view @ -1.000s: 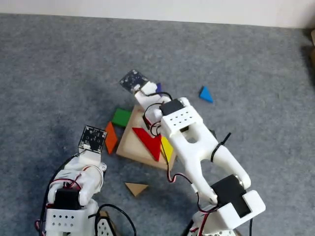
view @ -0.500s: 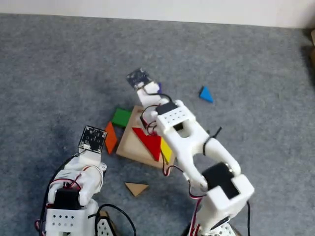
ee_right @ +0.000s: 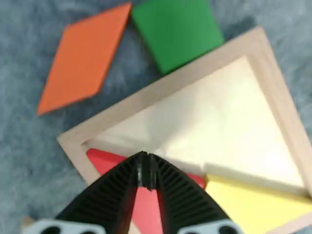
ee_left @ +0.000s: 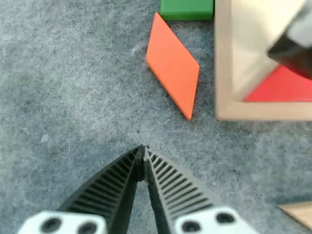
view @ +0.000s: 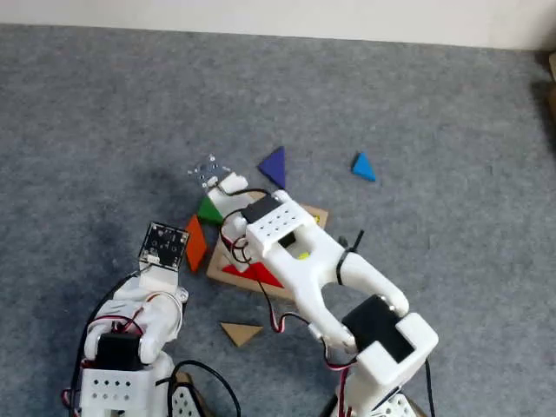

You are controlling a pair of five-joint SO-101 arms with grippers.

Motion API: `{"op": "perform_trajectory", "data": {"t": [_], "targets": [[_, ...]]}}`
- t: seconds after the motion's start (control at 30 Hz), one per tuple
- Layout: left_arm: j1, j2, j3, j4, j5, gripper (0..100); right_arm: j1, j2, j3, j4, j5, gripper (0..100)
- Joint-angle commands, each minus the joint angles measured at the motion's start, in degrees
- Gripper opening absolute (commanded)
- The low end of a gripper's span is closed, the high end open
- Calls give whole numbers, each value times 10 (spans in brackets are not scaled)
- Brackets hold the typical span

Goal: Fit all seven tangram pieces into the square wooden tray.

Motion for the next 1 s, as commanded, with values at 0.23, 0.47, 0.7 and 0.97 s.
{"op": "perform_trajectory", "data": {"t": [0.23,0.47,0.7,0.97], "targets": [[-7,-30,12,4,-4,6,8,-145,-7,101,0,5],[-7,-30,12,4,-4,6,8,-281,53,124,-4,5],[-7,-30,12,4,-4,6,49,-394,153,133,-4,5],[-7,-30,12,4,-4,6,130,-520,276,130,-4,5]]}}
